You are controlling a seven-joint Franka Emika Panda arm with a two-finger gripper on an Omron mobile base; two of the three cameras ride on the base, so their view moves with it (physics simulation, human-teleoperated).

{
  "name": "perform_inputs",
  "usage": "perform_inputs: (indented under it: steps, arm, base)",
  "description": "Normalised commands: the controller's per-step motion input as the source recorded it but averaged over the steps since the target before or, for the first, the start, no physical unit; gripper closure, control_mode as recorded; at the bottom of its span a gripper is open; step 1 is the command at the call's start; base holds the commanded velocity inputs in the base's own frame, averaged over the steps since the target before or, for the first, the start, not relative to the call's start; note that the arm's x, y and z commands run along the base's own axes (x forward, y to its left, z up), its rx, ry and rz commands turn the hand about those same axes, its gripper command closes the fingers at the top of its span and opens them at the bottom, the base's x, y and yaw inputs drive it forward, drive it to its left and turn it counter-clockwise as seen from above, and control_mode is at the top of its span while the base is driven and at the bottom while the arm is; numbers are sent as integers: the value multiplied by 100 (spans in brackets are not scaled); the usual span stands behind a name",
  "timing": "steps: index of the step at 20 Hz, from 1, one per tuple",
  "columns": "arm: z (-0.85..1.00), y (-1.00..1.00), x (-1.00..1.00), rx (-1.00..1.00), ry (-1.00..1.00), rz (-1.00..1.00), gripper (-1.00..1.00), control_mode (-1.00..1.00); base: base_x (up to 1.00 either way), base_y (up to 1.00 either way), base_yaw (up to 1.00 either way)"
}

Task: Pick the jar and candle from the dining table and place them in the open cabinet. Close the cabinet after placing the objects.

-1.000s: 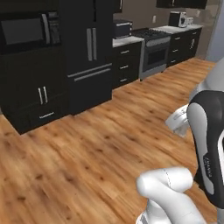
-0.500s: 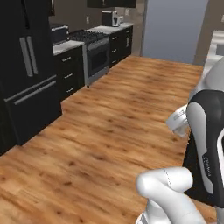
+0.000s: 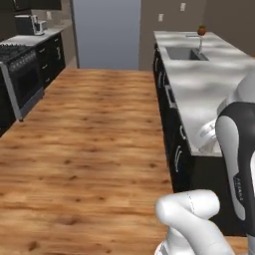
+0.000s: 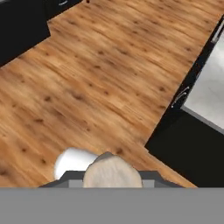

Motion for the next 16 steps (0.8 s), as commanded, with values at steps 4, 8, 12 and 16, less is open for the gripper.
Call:
perform_inputs:
  steps: [4, 8, 12, 16]
  arm:
    - [0, 0, 0, 0, 0, 0, 100, 100]
    - [0, 0, 0, 0, 0, 0, 100, 100]
    - [0, 0, 0, 0, 0, 0, 100, 100]
    - [0, 0, 0, 0, 0, 0, 100, 100]
  base:
    - [100, 97, -46]
    - [93, 100, -31]
    - [67, 100, -23]
    - [97, 100, -13]
